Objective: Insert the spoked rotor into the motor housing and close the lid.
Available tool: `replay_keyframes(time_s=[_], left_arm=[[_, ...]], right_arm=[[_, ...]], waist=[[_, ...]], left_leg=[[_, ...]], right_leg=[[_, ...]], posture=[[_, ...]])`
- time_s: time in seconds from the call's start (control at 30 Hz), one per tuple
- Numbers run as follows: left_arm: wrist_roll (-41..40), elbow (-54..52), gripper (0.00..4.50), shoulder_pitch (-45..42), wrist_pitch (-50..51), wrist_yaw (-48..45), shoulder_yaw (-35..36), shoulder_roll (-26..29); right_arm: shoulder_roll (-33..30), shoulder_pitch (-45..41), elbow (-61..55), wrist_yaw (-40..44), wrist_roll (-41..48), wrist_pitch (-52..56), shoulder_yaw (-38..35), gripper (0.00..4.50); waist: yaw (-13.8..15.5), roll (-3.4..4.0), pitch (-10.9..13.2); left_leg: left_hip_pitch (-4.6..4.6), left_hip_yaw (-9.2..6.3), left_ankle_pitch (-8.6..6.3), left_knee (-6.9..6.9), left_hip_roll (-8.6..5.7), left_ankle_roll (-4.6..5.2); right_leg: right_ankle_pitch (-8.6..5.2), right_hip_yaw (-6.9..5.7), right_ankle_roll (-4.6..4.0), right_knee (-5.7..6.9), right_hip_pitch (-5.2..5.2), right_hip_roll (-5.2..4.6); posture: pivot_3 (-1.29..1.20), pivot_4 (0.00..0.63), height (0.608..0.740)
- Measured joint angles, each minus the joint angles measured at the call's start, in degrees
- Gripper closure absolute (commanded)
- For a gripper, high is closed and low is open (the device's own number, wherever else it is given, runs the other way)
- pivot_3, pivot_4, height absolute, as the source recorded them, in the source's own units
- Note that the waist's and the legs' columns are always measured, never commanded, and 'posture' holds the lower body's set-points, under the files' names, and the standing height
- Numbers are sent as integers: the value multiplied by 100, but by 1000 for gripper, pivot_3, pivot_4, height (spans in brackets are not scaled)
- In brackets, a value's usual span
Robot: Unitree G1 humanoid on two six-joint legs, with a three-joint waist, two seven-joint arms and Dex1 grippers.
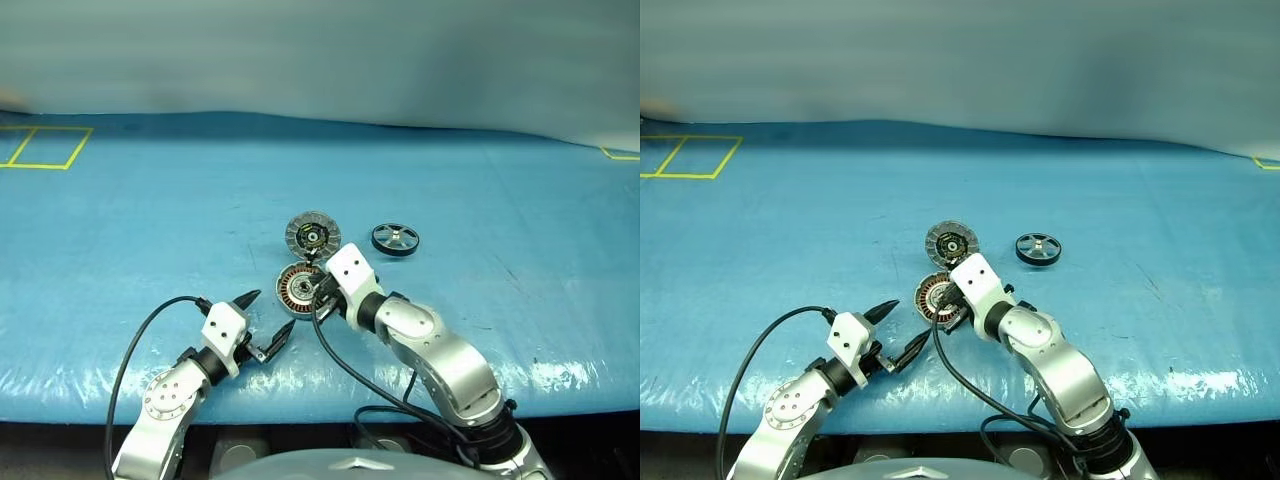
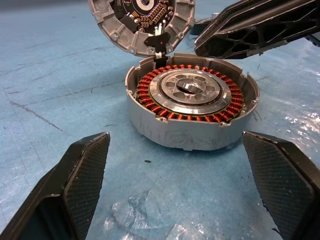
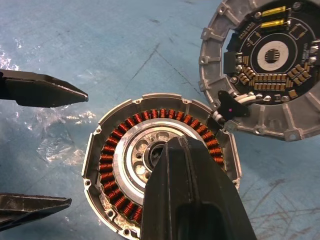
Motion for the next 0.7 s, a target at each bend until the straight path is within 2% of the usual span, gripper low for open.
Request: replay_keyframes(time_s=[0.7], left_arm=[[10, 16, 0, 78, -14, 125, 3, -8]], right_arm=[[171, -54, 466, 9, -75, -141, 195, 4482]], waist=[[-47, 0, 0]], left_leg=[[0, 0, 0, 0, 0, 0]], right_leg=[[0, 0, 0, 1, 2, 0]], posture=[[0, 150, 740]])
